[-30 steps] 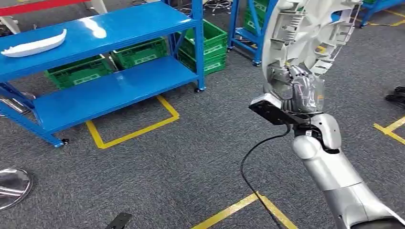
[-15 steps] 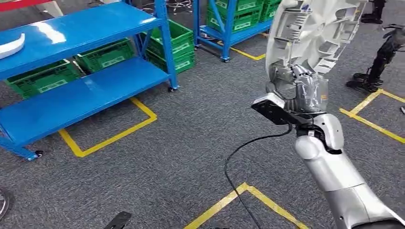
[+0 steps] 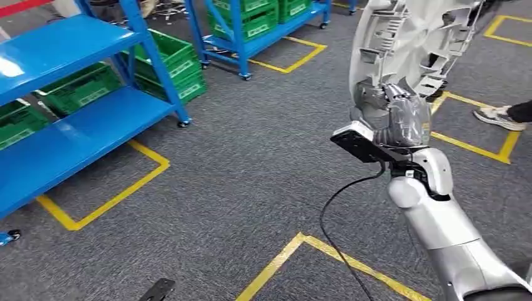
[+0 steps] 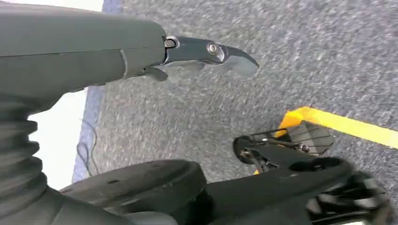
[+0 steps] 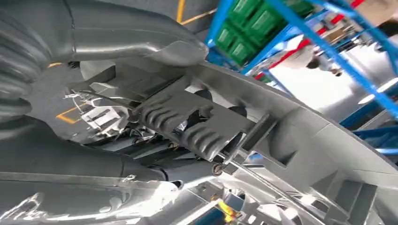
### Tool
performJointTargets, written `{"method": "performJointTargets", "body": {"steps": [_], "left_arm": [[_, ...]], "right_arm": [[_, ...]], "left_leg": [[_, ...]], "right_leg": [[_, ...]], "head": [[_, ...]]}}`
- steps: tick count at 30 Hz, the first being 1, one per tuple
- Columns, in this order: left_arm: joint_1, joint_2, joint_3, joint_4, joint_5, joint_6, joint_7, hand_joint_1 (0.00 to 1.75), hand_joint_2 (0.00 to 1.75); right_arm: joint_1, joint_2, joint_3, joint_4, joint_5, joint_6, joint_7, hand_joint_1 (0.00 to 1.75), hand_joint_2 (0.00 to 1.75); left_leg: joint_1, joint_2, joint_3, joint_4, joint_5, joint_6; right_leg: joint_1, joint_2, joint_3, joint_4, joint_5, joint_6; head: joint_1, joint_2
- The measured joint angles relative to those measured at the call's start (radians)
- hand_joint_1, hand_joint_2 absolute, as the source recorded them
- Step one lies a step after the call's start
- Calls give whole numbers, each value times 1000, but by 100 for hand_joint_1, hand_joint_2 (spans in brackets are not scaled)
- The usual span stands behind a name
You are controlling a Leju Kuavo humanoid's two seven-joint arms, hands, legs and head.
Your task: Take the parts from the cabinet and place them on the table.
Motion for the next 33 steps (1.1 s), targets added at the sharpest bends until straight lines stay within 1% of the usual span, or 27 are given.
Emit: {"method": "performJointTargets", "body": {"steps": [1, 2, 3, 5, 6, 7, 8, 10, 11, 12, 13, 15, 16, 17, 18, 19, 21, 22, 23, 24, 26, 27, 28, 30, 31, 32, 33], "left_arm": [[0, 0, 0, 0, 0, 0, 0, 0, 175], [0, 3, 0, 0, 0, 0, 0, 0, 175], [-1, 3, 0, 0, 0, 0, 0, 0, 175], [-1, 3, 0, 0, -2, 0, 0, 0, 175], [-2, -1, 0, 0, -2, 0, 0, 0, 175], [-3, 1, 0, 0, -2, 0, 0, 0, 175], [-3, 0, 0, 0, -2, 0, -2, 0, 175], [0, 0, 0, 0, -2, -2, -3, 0, 175], [2, 0, 0, 0, -2, -2, -3, 0, 175], [2, 0, 0, 0, -2, -2, -3, 0, 175], [2, 0, 0, 0, -2, -2, -3, 0, 175], [2, -2, 0, 0, -2, -2, -3, 0, 175], [1, -2, 0, 0, -2, -2, -3, 0, 175], [1, 2, 0, -1, -2, -2, -3, 0, 175], [1, 1, 0, -1, -3, -2, -4, 0, 175], [1, 2, 0, -1, -3, -2, -5, 0, 175], [1, 3, 0, -1, -3, -2, -5, 0, 175], [-2, 3, 0, -1, -3, -2, -6, 0, 175], [-3, 3, 0, -1, -3, -2, -6, 0, 175], [-2, 3, 0, -1, -2, -3, -6, 0, 175], [3, 3, 0, -1, -2, -3, -6, 0, 175], [5, 3, 0, -1, -2, -3, -6, 0, 175], [6, 3, 0, -1, -2, -3, -6, 0, 175], [5, 3, 0, -1, -2, -3, -6, 0, 175], [5, 3, 0, -1, -2, -3, -6, 0, 175], [5, 8, 0, -1, -2, -3, -6, 0, 175], [6, 5, 0, -1, -2, -3, -6, 0, 175]], "right_arm": [[0, 0, 0, 0, 2, 0, 0, 175, 175], [-4, 0, 0, 0, 3, 0, 1, 175, 175], [-4, 0, 0, -1, 5, 0, 1, 175, 175], [1, 0, 0, -2, 6, 0, 2, 175, 175], [3, -3, -1, -2, 8, 0, 3, 175, 175], [5, -4, -1, -3, 11, 0, 5, 175, 175], [4, -4, 0, -3, 14, 0, 4, 175, 175], [6, -4, 2, -3, 21, 0, 4, 175, 175], [7, -4, 2, -3, 21, 0, 4, 175, 175], [8, -4, 2, -3, 21, 0, 5, 175, 175], [8, -4, 2, -3, 21, 0, 7, 175, 175], [8, -4, 2, -3, 21, 0, 10, 175, 175], [7, -4, 2, -3, 23, 0, 10, 175, 175], [2, -4, 3, -3, 24, 1, 10, 175, 175], [1, -3, 5, -4, 26, 1, 10, 175, 175], [2, -3, 5, -4, 28, 1, 10, 175, 175], [3, -4, 3, -4, 29, 1, 16, 175, 175], [5, -4, 4, -5, 31, 1, 17, 175, 175], [5, -3, 4, -5, 33, 1, 19, 175, 175], [6, -2, 4, -5, 35, 0, 19, 175, 175], [13, 1, 5, -5, 38, 0, 18, 175, 175], [18, 1, 6, -5, 39, 1, 18, 175, 175], [20, 1, 7, -5, 40, 1, 19, 175, 175], [20, 1, 8, -5, 39, 1, 19, 175, 175], [18, 1, 8, -5, 39, 0, 19, 175, 175], [16, 2, 8, -5, 40, 0, 19, 175, 175], [13, 5, 8, -5, 41, 0, 19, 175, 175]], "left_leg": [[1, -41, 33, -70, 31, 8], [7, -70, 45, -99, 23, 15], [5, -62, 48, -114, 13, 6], [0, -45, 47, -114, 16, 11], [8, -30, 50, -126, 25, 17], [9, -19, 53, -131, 28, 23], [9, -9, 53, -131, 29, 26], [7, 15, 54, -131, 28, 29], [8, 28, 54, -131, 27, 29], [9, 39, 54, -131, 26, 28], [10, 50, 56, -131, 25, 26], [15, 72, 64, -130, 17, 15], [14, 81, 69, -127, 11, 5], [1, 88, 67, -121, 5, -3], [-2, 97, 68, -119, 4, -5], [-4, 104, 71, -122, 5, -6], [-2, 127, 77, -128, 3, -14], [4, 94, 74, -120, -11, -21], [5, 58, 57, -80, -43, -19], [4, 39, 25, -12, -82, -18], [2, 22, -52, 144, -141, -13], [0, 19, -77, 180, -139, -10], [-2, 18, -79, 167, -112, -5], [-6, 8, -35, 54, -25, 9], [-7, -18, -2, -21, 17, 18], [-7, -77, 20, -77, 36, 30], [1, -76, 36, -107, 27, 30]], "right_leg": [[-2, 11, -2, 0, 2, 3], [4, 22, -9, 5, 3, 10], [-3, 33, -19, 5, 9, 18], [-11, 53, -21, -11, 20, 34], [-7, 61, -24, -11, 24, 40], [0, 0, -36, 2, 11, 42], [1, -42, -56, 47, -22, 44], [0, -77, -125, 207, -97, 51], [-1, -82, -153, 271, -117, 54], [-4, -85, -160, 288, -115, 56], [-6, -86, -144, 264, -94, 58], [-7, -105, -59, 113, -21, 63], [-7, -145, -11, 27, 3, 68], [7, -174, 2, 10, -14, 66], [0, -150, -2, 11, -12, 40], [-2, -143, -6, 12, -12, 35], [1, -114, -12, 13, -10, 20], [-2, -105, -11, 9, -8, 11], [-3, -95, -11, 8, -5, 6], [-3, -84, -13, 7, -4, -1], [-1, -58, -14, 7, -3, -4], [1, -45, -14, 7, -3, -5], [3, -29, -13, 7, -2, -5], [6, -4, -13, 7, 0, -5], [6, 7, -12, 7, 2, -3], [4, 14, -16, 7, 3, -1], [7, 32, -23, 11, 6, 4]], "head": [[0, 0], [2, 0], [-1, 0], [-2, 0], [-1, 0], [3, 0], [11, 0], [11, 0], [13, 0], [11, 0], [13, 0], [12, 0], [13, 0], [19, 0], [16, 0], [5, 0], [5, 0], [2, 0], [2, 0], [0, 0], [-2, 0], [-1, 0], [-2, 0], [-1, 0], [-2, 0], [1, 0], [-2, 0]]}}
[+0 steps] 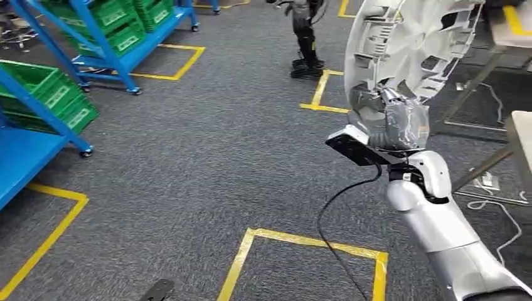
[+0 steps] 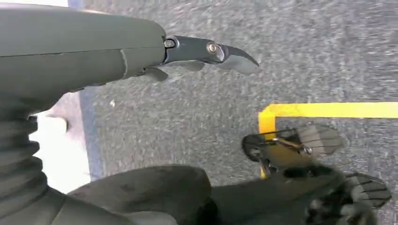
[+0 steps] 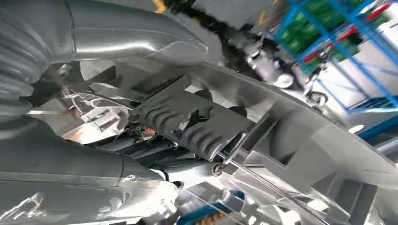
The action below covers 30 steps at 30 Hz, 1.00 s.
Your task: Take the parts from the cabinet and place them on the table.
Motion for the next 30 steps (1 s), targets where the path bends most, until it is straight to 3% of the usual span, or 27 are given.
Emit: {"method": "performJointTargets", "body": {"steps": [1, 3, 4, 5, 6, 8, 9, 10, 11, 12, 13, 14, 15, 16, 19, 20, 21, 23, 24, 25, 26, 28, 29, 30], "left_arm": [[-1, 1, 0, 0, 0, 0, 0, 0, 175], [-2, 1, 0, 0, 0, 0, 0, 0, 175], [-4, -1, 0, 0, 0, -2, 0, 0, 175], [-5, 0, 0, 0, 0, -2, 0, 0, 175], [-4, 0, 0, 0, 0, -2, 0, 0, 175], [-1, 1, 0, 0, 0, -3, 0, 0, 175], [0, 1, 0, 0, 0, -3, 0, 0, 175], [1, 1, 0, 0, 0, -3, 0, 0, 175], [0, 0, 0, 0, -1, -3, 0, 0, 175], [0, 0, 0, 0, -1, -4, 0, 0, 175], [-1, 0, 0, 0, -2, -6, 0, 0, 175], [-1, 1, 0, 0, -2, -6, 0, 0, 175], [-3, 3, 0, 0, -2, -6, 1, 0, 175], [-4, 3, 0, 0, -2, -6, 3, 0, 175], [-6, 5, 0, 0, -2, -7, 4, 0, 175], [-8, 5, 0, 0, -2, -10, 4, 0, 175], [-7, 6, 0, 0, -2, -10, 4, 0, 175], [-5, 7, 0, 0, -2, -13, 7, 0, 175], [-3, 7, 0, 0, -2, -15, 7, 0, 175], [-2, 7, 0, 0, -2, -15, 9, 0, 175], [-3, 8, 0, 0, -2, -15, 10, 0, 175], [-4, 9, 0, 0, -2, -16, 10, 0, 175], [-4, 12, 0, 0, -2, -15, 10, 0, 175], [-3, 13, 0, 0, -2, -15, 10, 0, 175]], "right_arm": [[-1, 1, 0, -1, 1, 0, -1, 175, 175], [3, 1, 2, -1, 1, 0, 0, 175, 175], [4, 1, 2, 0, 3, 0, 2, 175, 175], [0, 1, 3, 1, 4, 0, 4, 175, 175], [-4, 5, 5, 2, 6, 0, 4, 175, 175], [-2, 8, 11, 3, 12, 0, 2, 175, 175], [-2, 9, 15, 5, 13, 0, 2, 175, 175], [-3, 9, 17, 6, 13, 0, 3, 175, 175], [-3, 10, 18, 6, 12, 0, 4, 175, 175], [-3, 13, 19, 6, 12, 0, 5, 175, 175], [-4, 17, 21, 6, 13, 0, 6, 175, 175], [-7, 23, 22, 6, 15, 0, 5, 175, 175], [-13, 34, 26, 8, 19, 0, 5, 175, 175], [-18, 40, 28, 12, 21, -1, 5, 175, 175], [-20, 49, 33, 21, 27, -1, 7, 175, 175], [-21, 56, 36, 22, 31, -1, 9, 175, 175], [-24, 64, 39, 25, 33, -1, 13, 175, 175], [-27, 80, 48, 32, 36, -1, 14, 175, 175], [-27, 85, 52, 35, 39, -1, 15, 175, 175], [-27, 88, 56, 38, 41, -1, 15, 175, 175], [-27, 91, 60, 41, 42, -1, 16, 175, 175], [-31, 98, 64, 45, 44, -1, 19, 175, 175], [-35, 103, 66, 48, 45, -1, 21, 175, 175], [-42, 106, 69, 50, 45, -1, 22, 175, 175]], "left_leg": [[-5, 6, -1, -3, -6, -12], [-6, 24, 2, -9, -2, -9], [6, 40, 5, -19, 6, -7], [3, 50, 6, -21, 7, -5], [2, 62, 7, -21, 6, 1], [2, 87, 7, -21, 6, 1], [3, 100, 7, -21, 6, 1], [3, 111, 8, -21, 5, 0], [3, 123, 9, -21, 4, -3], [4, 132, 11, -20, 1, -6], [4, 143, 15, -18, -2, -12], [1, 150, 17, -16, -6, -18], [-10, 159, 14, -10, -10, -25], [-11, 166, 15, -13, -9, -27], [-7, 193, 23, -17, -14, -39], [-3, 158, 19, -4, -31, -45], [-3, 124, -1, 43, -65, -45], [-3, 99, -78, 203, -140, -46], [-3, 96, -111, 266, -158, -46], [-3, 95, -129, 288, -152, -44], [-3, 94, -123, 265, -122, -42], [-2, 78, -63, 129, -32, -36], [1, 32, -27, 51, 3, -33], [4, -11, -11, 10, 5, -27]], "right_leg": [[-5, 10, -6, -4, 5, 8], [-9, 33, -8, -14, 14, 22], [-7, 23, -17, -10, 13, 23], [3, -42, -28, 12, -7, 30], [1, -87, -57, 79, -49, 37], [-2, -114, -121, 226, -114, 45], [-4, -117, -142, 277, -128, 48], [-6, -119, -139, 277, -118, 49], [-7, -120, -115, 237, -93, 50], [-7, -128, -72, 164, -58, 51], [-6, -155, -9, 59, -19, 52], [-1, -203, 17, 4, -28, 55], [0, -199, 24, -1, -24, 35], [1, -180, 20, 3, -26, 22], [3, -149, 16, 0, -21, 3], [0, -140, 16, -2, -18, -3], [-2, -131, 15, -3, -16, -10], [-2, -104, 12, -3, -13, -17], [-1, -91, 10, -3, -12, -18], [0, -77, 10, -3, -12, -18], [0, -63, 10, -3, -11, -18], [-2, -38, 11, -3, -8, -14], [-5, -28, 9, -3, -6, -10], [0, -16, 2, 1, -5, -4]], "head": [[2, 0], [-3, 0], [-3, 0], [6, 0], [13, 0], [13, 0], [13, 0], [13, 0], [13, 0], [13, 0], [13, 0], [14, 0], [11, 0], [10, 0], [9, 0], [8, 0], [8, 0], [4, 0], [4, 0], [4, 0], [4, 0], [5, 0], [4, 0], [5, 0]]}}
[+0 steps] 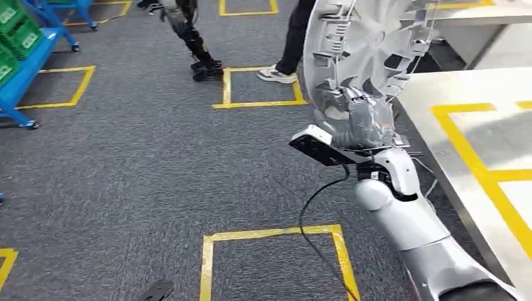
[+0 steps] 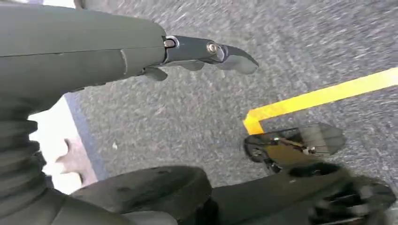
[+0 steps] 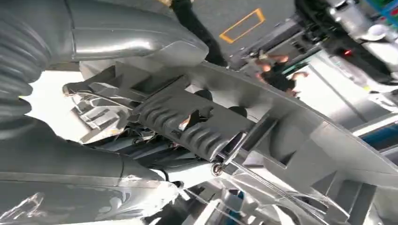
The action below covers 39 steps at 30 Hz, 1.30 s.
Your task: Take the parts from the cabinet and place them on the table.
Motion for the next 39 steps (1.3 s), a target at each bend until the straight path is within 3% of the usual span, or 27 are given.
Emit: {"method": "performJointTargets", "body": {"steps": [1, 4, 5, 6, 7, 9, 10, 11, 13, 14, 15, 16, 19, 20, 22, 24, 25, 26, 28, 29, 30, 31, 33, 35, 37, 38, 39], "left_arm": [[0, 0, 0, 0, 0, 0, 0, 0, 175], [-2, 1, 0, 0, -2, 0, 1, 0, 175], [-5, 3, 0, 0, -2, 0, 1, 0, 175], [-6, 3, 0, 0, -3, 0, 0, 0, 175], [-6, 3, 0, 0, -3, 0, 0, 0, 175], [-3, 5, 0, 0, -4, 0, 0, 0, 175], [-3, 5, 0, 0, -6, 0, 0, 0, 175], [-4, 5, 0, 0, -6, -1, 0, 0, 175], [-6, 4, 0, 0, -8, -3, 0, 0, 175], [-6, 4, 0, 0, -8, -3, 0, 0, 175], [-6, 5, 0, 0, -8, -3, 0, 0, 175], [-7, 5, 0, 0, -8, -3, 0, 0, 175], [-6, 5, 0, 0, -8, -4, 0, 0, 175], [-8, 5, 0, 0, -8, -4, 0, 0, 175], [-9, 5, 0, 0, -8, -4, 0, 0, 175], [-6, 5, 0, 0, -8, -4, 1, 0, 175], [-4, 4, 0, 0, -8, -4, 1, 0, 175], [-3, 4, 0, 0, -8, -4, 2, 0, 175], [-4, 4, 0, 0, -8, -3, 2, 0, 175], [-5, 4, 0, 0, -8, -4, 2, 0, 175], [-5, 4, 0, 0, -8, -4, 2, 0, 175], [-5, 4, 0, 0, -8, -4, 2, 0, 175], [-4, 4, 0, 0, -8, -4, 2, 0, 175], [-3, 4, 0, 0, -8, -4, 2, 0, 175], [-9, 5, 0, 0, -8, -4, 2, 0, 175], [-8, 4, 0, 0, -8, -4, 2, 0, 175], [-5, 4, 0, 0, -8, -4, 2, 0, 175]], "right_arm": [[-7, 3, 2, 3, 1, 0, 0, 175, 175], [-10, 3, 6, 7, 2, 0, 0, 175, 175], [-10, 3, 8, 7, 2, 0, 1, 175, 175], [-15, 3, 10, 9, 2, 0, 2, 175, 175], [-19, 3, 11, 12, 2, 0, 2, 175, 175], [-19, 4, 15, 15, 2, 0, 1, 175, 175], [-19, 4, 18, 18, 2, 0, 1, 175, 175], [-20, 4, 19, 21, 2, 0, 2, 175, 175], [-21, 3, 21, 23, 2, 0, 5, 175, 175], [-24, 4, 22, 23, 2, 0, 6, 175, 175], [-31, 5, 23, 23, 2, 0, 6, 175, 175], [-33, 10, 25, 22, 2, 0, 6, 175, 175], [-37, 10, 25, 26, 2, 1, 6, 175, 175], [-37, 11, 25, 26, 2, 1, 6, 175, 175], [-43, 13, 25, 30, 2, 1, 9, 175, 175], [-44, 17, 26, 37, 4, 2, 10, 175, 175], [-44, 17, 26, 40, 5, 2, 10, 175, 175], [-44, 17, 27, 44, 5, 2, 10, 175, 175], [-44, 17, 28, 49, 5, 4, 11, 175, 175], [-45, 17, 29, 50, 5, 4, 12, 175, 175], [-47, 18, 29, 50, 5, 4, 12, 175, 175], [-52, 20, 29, 52, 5, 4, 13, 175, 175], [-57, 22, 29, 55, 6, 4, 13, 175, 175], [-57, 22, 30, 57, 6, 4, 14, 175, 175], [-59, 22, 31, 61, 6, 4, 14, 175, 175], [-63, 22, 34, 66, 7, 4, 14, 175, 175], [-64, 23, 36, 68, 8, 4, 14, 175, 175]], "left_leg": [[5, 13, 7, -17, -10, -10], [4, 42, 8, -24, -1, 4], [6, 55, 10, -29, 3, 9], [5, 64, 11, -28, 3, 13], [2, 76, 11, -28, 3, 17], [0, 102, 11, -28, 2, 18], [0, 114, 11, -28, 1, 19], [0, 125, 13, -27, 0, 19], [0, 145, 17, -27, -4, 15], [-1, 155, 21, -26, -7, 11], [-9, 163, 21, -26, -10, 5], [-13, 171, 20, -21, -13, 1], [-11, 202, 26, -27, -14, -10], [-7, 195, 25, -24, -22, -19], [-6, 129, -13, 66, -84, -23], [-6, 110, -92, 227, -151, -25], [-6, 108, -120, 275, -159, -25], [-6, 107, -124, 276, -143, -24], [-3, 101, -77, 167, -61, -24], [2, 82, -36, 83, -19, -25], [11, 34, -6, 23, -1, -28], [15, 23, 13, -18, -13, -25], [9, 40, 5, -12, -14, -16], [10, 64, 7, -18, -6, 1], [8, 78, 8, -20, -2, 11], [4, 88, 8, -20, -3, 15], [2, 98, 8, -20, -4, 16]], "right_leg": [[-3, 15, -9, 1, 5, 7], [-8, 49, -13, -16, 20, 30], [-5, 4, -22, -7, 12, 31], [1, -49, -37, 24, -11, 34], [-1, -84, -71, 101, -53, 38], [-2, -99, -138, 250, -115, 42], [-2, -100, -150, 280, -118, 42], [-2, -100, -138, 264, -100, 42], [-1, -113, -52, 114, -31, 38], [3, -146, -1, 30, -4, 34], [20, -186, 22, -2, -23, 31], [13, -169, 19, -8, -13, 19], [16, -133, 10, -7, -10, 6], [10, -123, 13, -12, -5, -3], [5, -106, 11, -13, -2, -11], [4, -82, 8, -13, 0, -14], [4, -71, 7, -13, 0, -14], [3, -57, 7, -13, 1, -13], [-2, -30, 7, -13, 4, -8], [-5, -17, 7, -12, 6, -3], [-6, -8, 4, -12, 8, 3], [-1, 7, -6, -3, 8, 9], [-8, 26, -14, -14, 20, 24], [-12, 45, -16, -22, 28, 38], [-2, -57, -49, 42, -19, 40], [-2, -82, -84, 124, -63, 41], [-2, -91, -118, 201, -95, 41]], "head": [[0, 0], [0, 0], [0, 0], [13, 0], [16, 0], [16, 0], [15, 0], [16, 0], [16, 0], [16, 0], [16, 0], [11, 0], [13, 0], [13, 0], [11, 0], [8, 0], [7, 0], [8, 0], [8, 0], [7, 0], [7, 0], [7, 0], [6, 0], [6, 0], [18, 0], [19, 0], [19, 0]]}}
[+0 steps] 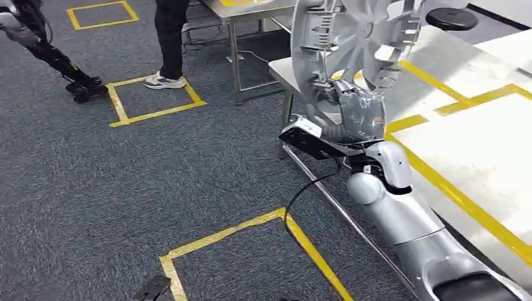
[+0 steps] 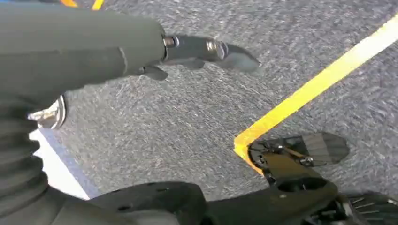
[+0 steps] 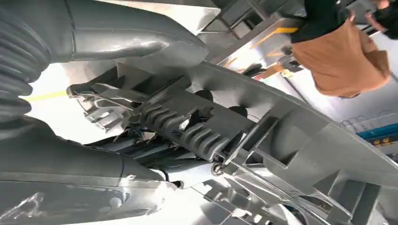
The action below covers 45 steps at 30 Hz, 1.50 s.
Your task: Take the parts from the cabinet and place them on the table.
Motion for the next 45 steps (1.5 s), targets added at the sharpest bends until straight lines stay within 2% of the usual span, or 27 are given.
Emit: {"method": "performJointTargets", "body": {"steps": [2, 3, 5, 6, 7, 11, 13, 14, 16, 17, 20, 21, 22, 26, 27, 28, 29, 31, 32, 33, 35, 36, 37, 41, 42, 44, 45], "left_arm": [[5, 1, 0, 0, 0, 0, 0, 0, 175], [5, 1, 0, 0, 0, -1, 0, 0, 175], [5, 0, 0, 0, 0, -1, 0, 0, 175], [5, 1, 0, 0, 0, -1, 0, 0, 175], [6, 1, 0, 0, 0, -1, 0, 0, 175], [6, 1, 0, 0, 0, -3, 5, 0, 175], [4, 1, 0, 0, 0, -3, 5, 0, 175], [5, 1, 1, 0, 0, -3, 5, 0, 175], [10, 1, 3, 0, 0, -2, 5, 0, 175], [12, 1, 4, 0, 2, -2, 5, 0, 175], [9, 2, 6, 0, 2, -1, 5, 0, 175], [10, 2, 7, 0, 2, -1, 5, 0, 175], [10, 0, 8, 0, 2, -1, 5, 0, 175], [9, 2, 9, 0, 2, 0, 5, 0, 175], [6, 3, 9, 0, 2, 0, 5, 0, 175], [4, 3, 9, 0, 2, 0, 5, 0, 175], [5, 2, 9, 0, 2, 0, 5, 0, 175], [10, 3, 9, 0, 2, 0, 5, 0, 175], [12, 5, 10, 0, 2, 0, 5, 0, 175], [11, 6, 10, 0, 2, 0, 5, 0, 175], [10, 5, 10, 0, 2, 0, 5, 0, 175], [10, 5, 10, 0, 1, 0, 5, 0, 175], [10, 6, 10, 0, 0, 0, 5, 0, 175], [10, 7, 11, 0, 0, 2, 6, 0, 175], [8, 7, 11, 0, 0, 2, 6, 0, 175], [6, 7, 11, 0, 0, 2, 6, 0, 175], [7, 7, 11, 0, 0, 2, 6, 0, 175]], "right_arm": [[1, 1, 5, 5, 0, 0, 0, 175, 175], [2, 1, 7, 8, 0, 0, 1, 175, 175], [0, 1, 8, 13, 0, 0, 4, 175, 175], [-2, 2, 8, 13, 0, 0, 4, 175, 175], [-7, 3, 10, 13, 0, 0, 5, 175, 175], [-9, 8, 12, 18, 2, -1, 5, 175, 175], [-11, 10, 12, 19, 2, -2, 9, 175, 175], [-12, 11, 12, 21, 2, -1, 9, 175, 175], [-9, 13, 13, 24, 2, -1, 9, 175, 175], [-8, 13, 13, 27, 2, -1, 9, 175, 175], [-9, 13, 13, 30, 1, -2, 9, 175, 175], [-10, 13, 13, 30, 1, -2, 9, 175, 175], [-13, 14, 13, 30, 1, -2, 9, 175, 175], [-13, 13, 13, 30, 1, -3, 9, 175, 175], [-11, 13, 13, 30, 1, -3, 9, 175, 175], [-13, 13, 13, 31, 1, -3, 9, 175, 175], [-14, 13, 14, 31, 1, -3, 9, 175, 175], [-14, 14, 16, 31, 1, -3, 8, 175, 175], [-14, 14, 17, 34, 1, -3, 8, 175, 175], [-14, 14, 17, 36, 1, -3, 8, 175, 175], [-14, 13, 16, 38, 0, -3, 9, 175, 175], [-15, 13, 16, 37, -1, -3, 9, 175, 175], [-18, 14, 16, 37, -1, -3, 9, 175, 175], [-21, 19, 18, 39, -1, -3, 8, 175, 175], [-21, 19, 18, 40, -1, -3, 8, 175, 175], [-24, 19, 17, 41, -2, -3, 10, 175, 175], [-24, 22, 18, 43, -1, -3, 10, 175, 175]], "left_leg": [[-2, 25, 0, 0, -1, 2], [-3, 36, 1, 0, -2, 2], [-4, 56, 2, 0, -3, 0], [-6, 64, 5, 1, -6, -5], [-17, 74, 1, 7, -11, -12], [-15, 123, 8, 1, -14, -27], [-9, 47, -16, 56, -59, -36], [-9, 27, -47, 120, -92, -38], [-8, 11, -127, 272, -147, -43], [-8, 10, -144, 296, -143, -44], [0, -2, -81, 154, -35, -48], [10, -38, -40, 72, 1, -54], [17, -82, -19, 28, 1, -58], [12, -47, -8, 8, -6, -23], [15, -31, -6, 3, -3, -14], [12, -26, -6, 3, -2, -9], [8, -16, -6, 3, -2, -3], [3, 7, -6, 4, -4, 0], [2, 19, -5, 4, -4, 1], [0, 31, -4, 4, -5, 2], [-1, 49, -1, 4, -9, -1], [-2, 59, 2, 5, -12, -4], [-7, 67, 4, 5, -15, -9], [-12, 110, 12, 2, -19, -26], [-9, 109, 12, 4, -30, -34], [-6, 33, -21, 81, -77, -41], [-6, 19, -62, 162, -114, -43]], "right_leg": [[0, -7, -30, 78, -19, -1], [0, -8, -12, 52, 3, -3], [4, -25, 75, -97, 68, -12], [14, -83, 123, -178, 85, -20], [28, -104, 140, -208, 73, -20], [25, -48, 127, -211, 85, -42], [15, -27, 130, -217, 91, -52], [13, -16, 129, -218, 93, -56], [12, 10, 127, -218, 93, -59], [11, 25, 126, -218, 94, -58], [3, 66, 127, -217, 98, -50], [0, 80, 125, -215, 98, -43], [3, 91, 118, -211, 100, -35], [-7, 134, 106, -221, 113, -9], [-5, 105, 97, -214, 107, -8], [4, 46, 84, -177, 80, -7], [3, 16, 56, -112, 43, -5], [3, -4, -14, 48, -28, -4], [3, -7, -32, 90, -37, -4], [3, -7, -25, 81, -23, -5], [5, -19, 54, -57, 45, -12], [10, -50, 105, -145, 77, -18], [23, -104, 132, -195, 65, -18], [28, -50, 129, -203, 74, -39], [18, -38, 136, -211, 79, -46], [14, -21, 136, -212, 81, -56], [13, -9, 135, -212, 82, -59]], "head": [[0, 0], [0, 0], [1, 0], [1, 0], [2, 0], [-2, 0], [-8, 0], [-11, 0], [-12, 0], [-11, 0], [-11, 0], [-11, 0], [-14, 0], [-15, 0], [-16, 0], [-5, 0], [-1, 0], [-1, 0], [-2, 0], [-1, 0], [0, 0], [-1, 0], [-1, 0], [-2, 0], [-3, 0], [-6, 0], [-7, 0]]}}
